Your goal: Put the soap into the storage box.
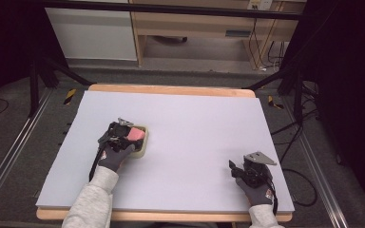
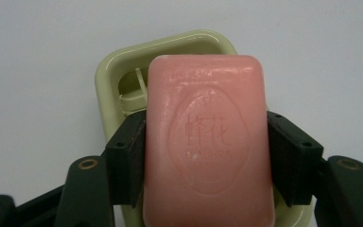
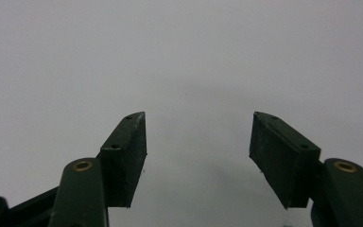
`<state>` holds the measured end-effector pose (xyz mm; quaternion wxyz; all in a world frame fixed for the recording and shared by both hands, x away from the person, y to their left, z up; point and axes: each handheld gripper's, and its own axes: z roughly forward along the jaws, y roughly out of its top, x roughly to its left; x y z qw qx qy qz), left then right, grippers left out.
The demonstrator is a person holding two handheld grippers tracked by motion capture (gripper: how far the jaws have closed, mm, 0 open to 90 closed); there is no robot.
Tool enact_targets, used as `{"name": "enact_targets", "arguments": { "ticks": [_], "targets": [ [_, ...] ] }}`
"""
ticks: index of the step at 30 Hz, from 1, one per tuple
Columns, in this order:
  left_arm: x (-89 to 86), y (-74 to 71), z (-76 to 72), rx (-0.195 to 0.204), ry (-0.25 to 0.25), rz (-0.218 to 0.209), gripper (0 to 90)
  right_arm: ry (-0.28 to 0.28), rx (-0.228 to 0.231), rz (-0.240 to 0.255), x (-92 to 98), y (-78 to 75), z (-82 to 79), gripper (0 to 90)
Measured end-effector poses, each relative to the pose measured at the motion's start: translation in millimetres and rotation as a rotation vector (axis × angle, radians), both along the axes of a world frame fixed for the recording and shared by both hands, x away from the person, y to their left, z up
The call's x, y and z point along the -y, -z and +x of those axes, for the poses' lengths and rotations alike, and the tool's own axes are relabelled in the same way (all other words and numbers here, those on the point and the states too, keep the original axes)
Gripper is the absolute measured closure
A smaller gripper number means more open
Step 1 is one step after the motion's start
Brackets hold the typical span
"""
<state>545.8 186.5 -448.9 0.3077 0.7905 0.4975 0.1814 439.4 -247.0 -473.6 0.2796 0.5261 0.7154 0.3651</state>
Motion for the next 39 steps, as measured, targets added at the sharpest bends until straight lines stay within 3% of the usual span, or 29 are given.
{"name": "enact_targets", "arguments": {
  "ticks": [6, 18, 28, 32, 39],
  "targets": [
    [-1.0, -0.3, 0.4, -0.002, 0.001, 0.001, 36.8, 0.003, 0.0, 0.001, -0.1, 0.0, 0.0, 36.9],
    [-4.4, -15.2, -5.2, 0.064, 0.012, -0.04, 30.8, 0.004, -0.001, 0.004, 0.0, 0.1, 0.0, 36.6],
    [-1.1, -34.3, -22.7, 0.139, 0.038, -0.078, 25.8, 0.016, 0.003, 0.009, 2.6, 0.0, -0.2, 35.5],
    [0.2, -41.4, -31.7, 0.167, 0.063, -0.119, 24.7, 0.023, 0.002, 0.014, 3.7, -0.1, -0.7, 35.2],
    [-8.5, -41.6, -52.0, 0.206, 0.078, -0.118, 23.6, 0.038, 0.011, 0.027, 8.2, -1.1, -2.1, 34.2]
  ]
}}
